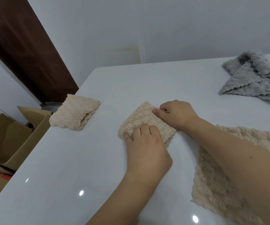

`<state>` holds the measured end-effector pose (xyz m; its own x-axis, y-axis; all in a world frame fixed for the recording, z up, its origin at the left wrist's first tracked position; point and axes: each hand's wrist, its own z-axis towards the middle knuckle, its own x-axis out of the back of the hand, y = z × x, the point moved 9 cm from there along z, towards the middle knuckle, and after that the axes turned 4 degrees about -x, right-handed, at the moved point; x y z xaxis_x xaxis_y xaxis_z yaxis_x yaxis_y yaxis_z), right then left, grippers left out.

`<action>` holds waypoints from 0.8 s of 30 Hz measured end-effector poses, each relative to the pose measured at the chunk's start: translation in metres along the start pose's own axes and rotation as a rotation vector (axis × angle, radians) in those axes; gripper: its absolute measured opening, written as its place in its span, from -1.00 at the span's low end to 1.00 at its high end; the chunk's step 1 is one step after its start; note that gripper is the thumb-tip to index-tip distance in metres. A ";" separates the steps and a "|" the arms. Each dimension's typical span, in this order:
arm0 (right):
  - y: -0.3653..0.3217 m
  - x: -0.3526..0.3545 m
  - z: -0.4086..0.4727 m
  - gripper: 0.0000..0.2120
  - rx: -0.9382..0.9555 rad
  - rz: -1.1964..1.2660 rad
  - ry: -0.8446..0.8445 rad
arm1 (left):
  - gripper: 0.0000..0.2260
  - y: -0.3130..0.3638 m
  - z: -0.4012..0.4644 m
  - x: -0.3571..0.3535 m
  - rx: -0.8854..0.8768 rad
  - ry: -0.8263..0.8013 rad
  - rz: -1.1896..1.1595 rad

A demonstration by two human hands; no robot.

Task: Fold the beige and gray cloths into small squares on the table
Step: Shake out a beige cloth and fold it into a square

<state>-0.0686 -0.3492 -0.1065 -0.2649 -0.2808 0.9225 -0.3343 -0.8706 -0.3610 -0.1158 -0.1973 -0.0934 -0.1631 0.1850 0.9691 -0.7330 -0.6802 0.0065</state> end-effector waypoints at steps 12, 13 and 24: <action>0.000 0.000 0.000 -0.47 0.004 -0.007 0.006 | -0.81 0.000 -0.003 0.006 -0.009 -0.061 -0.138; 0.000 -0.001 0.000 -0.47 0.004 -0.009 0.007 | -0.80 0.001 -0.002 0.006 -0.013 -0.094 -0.131; 0.000 -0.001 -0.001 -0.47 -0.004 -0.013 0.002 | -0.66 -0.003 0.010 0.002 -0.091 -0.245 0.031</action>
<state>-0.0689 -0.3489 -0.1076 -0.2627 -0.2690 0.9266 -0.3412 -0.8724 -0.3500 -0.1076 -0.2023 -0.0888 -0.0296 -0.0196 0.9994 -0.7880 -0.6146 -0.0354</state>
